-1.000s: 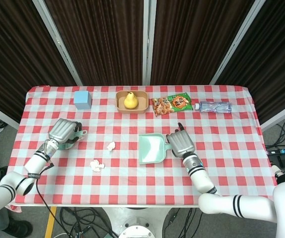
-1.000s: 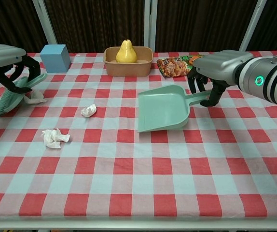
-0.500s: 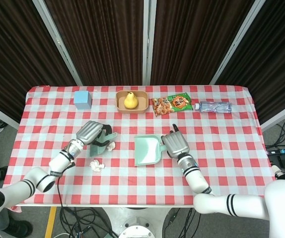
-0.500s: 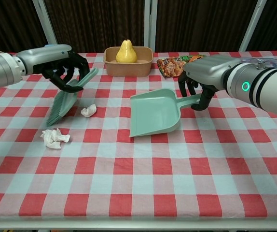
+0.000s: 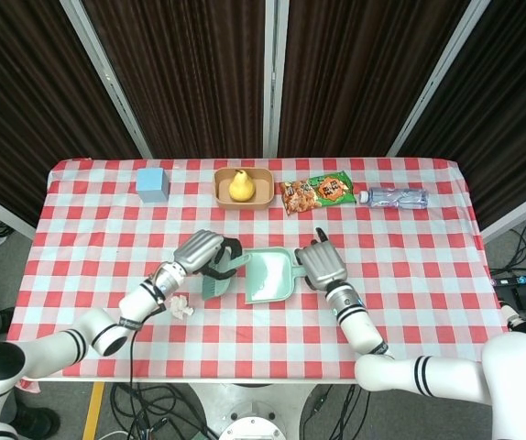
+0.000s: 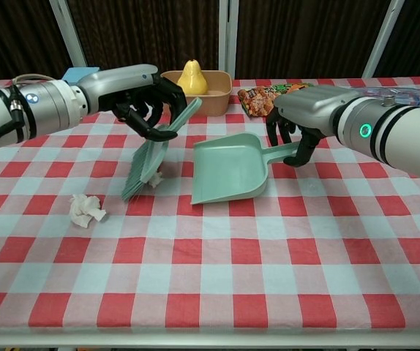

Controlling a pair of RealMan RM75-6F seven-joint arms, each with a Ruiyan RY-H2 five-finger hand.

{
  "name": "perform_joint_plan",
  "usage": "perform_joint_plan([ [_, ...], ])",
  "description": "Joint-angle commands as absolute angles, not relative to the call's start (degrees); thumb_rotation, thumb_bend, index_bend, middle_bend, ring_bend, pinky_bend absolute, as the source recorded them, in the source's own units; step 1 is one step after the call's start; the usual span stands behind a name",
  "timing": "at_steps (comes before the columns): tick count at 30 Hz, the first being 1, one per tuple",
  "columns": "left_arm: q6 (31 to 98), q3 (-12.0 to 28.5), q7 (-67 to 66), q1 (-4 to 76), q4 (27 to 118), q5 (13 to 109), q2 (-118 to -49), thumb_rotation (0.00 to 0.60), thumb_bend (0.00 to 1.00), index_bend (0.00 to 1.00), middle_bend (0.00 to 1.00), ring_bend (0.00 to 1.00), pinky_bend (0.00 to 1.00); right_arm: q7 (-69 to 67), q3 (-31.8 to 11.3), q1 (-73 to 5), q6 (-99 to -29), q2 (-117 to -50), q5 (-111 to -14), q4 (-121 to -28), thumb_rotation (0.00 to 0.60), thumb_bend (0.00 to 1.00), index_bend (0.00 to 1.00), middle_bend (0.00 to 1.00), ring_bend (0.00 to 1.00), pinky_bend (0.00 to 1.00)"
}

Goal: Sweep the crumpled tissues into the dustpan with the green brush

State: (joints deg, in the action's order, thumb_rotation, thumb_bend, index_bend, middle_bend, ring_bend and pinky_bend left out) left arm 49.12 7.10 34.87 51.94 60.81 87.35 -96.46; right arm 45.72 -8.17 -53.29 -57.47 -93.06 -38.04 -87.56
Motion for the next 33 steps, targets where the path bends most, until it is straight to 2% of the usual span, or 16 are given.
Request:
perform_joint_plan([
  [1, 49.91, 7.84, 37.33, 52.54, 63.4, 87.4, -95.39, 0.6, 0.45, 0.52, 0.55, 0.66, 0.9, 44.52, -7.93, -52.9, -57.24, -92.95, -39.04, -87.25, 0.6, 0.36, 0.64, 0.58, 0.3, 0.08],
  [9, 53.68, 7.48, 31.42, 48.76, 71.76, 85.2, -87.87, 0.6, 0.45, 0.52, 0.55, 0.66, 0.9, 42.35, -6.93, -52.43, -55.94, -91.64, -41.91, -87.36, 0.6, 0.36, 0.64, 0.58, 0.31, 0.08],
  [17, 57.78, 5.51, 12.46, 40.89, 84.22, 75.81, -82.13, 0.6, 0.48, 0.52, 0.55, 0.66, 0.88, 40.59, -6.47, -52.32, -54.45, -90.64, -43.37, -87.0, 0.6, 0.36, 0.64, 0.58, 0.31, 0.08],
  [23, 62.4, 4.9, 3.62, 36.58, 89.18, 71.09, -82.88, 0.6, 0.48, 0.52, 0.55, 0.66, 0.88, 39.89, -6.07, -52.31, -53.69, -90.5, -43.87, -86.31, 0.6, 0.36, 0.64, 0.58, 0.31, 0.08],
  [33, 65.85, 6.2, -2.93, 34.35, 88.43, 67.96, -90.71, 0.6, 0.48, 0.52, 0.55, 0.66, 0.89, 39.57, -6.04, -52.11, -54.29, -89.67, -44.09, -87.13, 0.6, 0.36, 0.64, 0.58, 0.31, 0.08],
])
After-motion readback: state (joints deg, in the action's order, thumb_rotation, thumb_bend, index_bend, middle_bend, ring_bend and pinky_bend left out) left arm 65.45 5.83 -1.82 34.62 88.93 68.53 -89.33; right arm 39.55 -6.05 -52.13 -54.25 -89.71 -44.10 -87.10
